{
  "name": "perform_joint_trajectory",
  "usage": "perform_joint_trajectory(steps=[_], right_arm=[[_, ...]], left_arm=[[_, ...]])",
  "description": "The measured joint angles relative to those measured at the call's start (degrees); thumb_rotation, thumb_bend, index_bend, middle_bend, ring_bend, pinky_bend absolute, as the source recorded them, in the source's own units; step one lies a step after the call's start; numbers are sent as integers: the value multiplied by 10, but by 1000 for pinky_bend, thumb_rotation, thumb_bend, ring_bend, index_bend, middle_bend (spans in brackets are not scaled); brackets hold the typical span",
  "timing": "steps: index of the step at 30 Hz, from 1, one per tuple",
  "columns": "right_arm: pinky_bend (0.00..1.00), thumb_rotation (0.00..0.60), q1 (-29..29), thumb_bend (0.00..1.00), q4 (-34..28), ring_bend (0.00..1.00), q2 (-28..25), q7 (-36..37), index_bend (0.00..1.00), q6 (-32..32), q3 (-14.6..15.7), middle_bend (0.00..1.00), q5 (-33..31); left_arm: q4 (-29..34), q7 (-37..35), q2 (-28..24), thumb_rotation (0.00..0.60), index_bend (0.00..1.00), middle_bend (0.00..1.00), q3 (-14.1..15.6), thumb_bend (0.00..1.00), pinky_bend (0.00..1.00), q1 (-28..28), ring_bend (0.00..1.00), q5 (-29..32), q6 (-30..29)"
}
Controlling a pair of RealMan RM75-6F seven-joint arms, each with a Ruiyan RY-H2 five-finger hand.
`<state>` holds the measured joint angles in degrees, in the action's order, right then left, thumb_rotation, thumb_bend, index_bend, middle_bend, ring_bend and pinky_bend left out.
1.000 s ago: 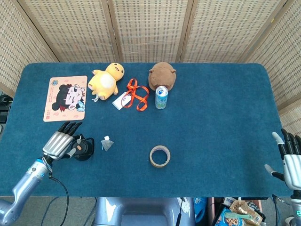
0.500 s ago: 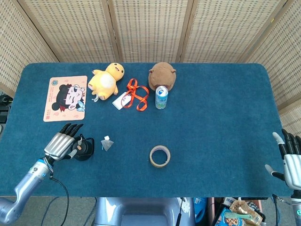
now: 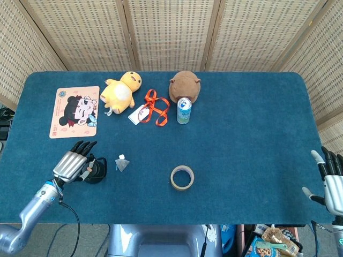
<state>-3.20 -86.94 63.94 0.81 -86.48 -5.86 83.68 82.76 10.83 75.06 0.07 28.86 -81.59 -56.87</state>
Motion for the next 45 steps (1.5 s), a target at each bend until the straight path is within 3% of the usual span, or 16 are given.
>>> perform_joint_trajectory(steps=[7,18,24,32,36,37,40,41,45], right_arm=[[0,600,1,0,-1,0,-1,2,0,-2,1,0,2],[0,600,1,0,-4,0,-1,1,0,-3,4,0,7],[0,600,0,0,-4,0,0,-1,0,1,5,0,6],[0,600,-1,0,-5,0,-1,-1,0,7,7,0,5],[0,600,-1,0,-5,0,-2,2,0,6,7,0,5],[0,600,-1,0,-6,0,-2,2,0,5,7,0,6],[0,600,0,0,-6,0,-3,4,0,4,7,0,6],[0,600,0,0,-6,0,-3,4,0,4,7,0,6],[0,600,-1,0,-8,0,-5,6,0,4,8,0,10]], left_arm=[[15,-12,-10,600,605,0,-4,425,0,-2,0,-4,-16],[48,-71,-75,600,606,0,-36,424,0,-11,0,15,-53],[-15,-104,-65,600,606,0,-38,426,0,-10,0,53,-13],[-147,-156,10,600,606,0,-28,426,0,-10,0,82,50],[-173,-177,31,600,599,0,-21,425,0,-11,0,79,62],[-175,-178,32,600,560,0,-20,425,0,-11,0,77,63],[-164,-186,26,600,113,0,-18,291,0,-11,0,74,69],[-154,-191,21,600,16,0,-18,243,0,-12,0,72,70],[-102,-202,-9,600,0,0,-18,227,0,-20,0,61,49]])
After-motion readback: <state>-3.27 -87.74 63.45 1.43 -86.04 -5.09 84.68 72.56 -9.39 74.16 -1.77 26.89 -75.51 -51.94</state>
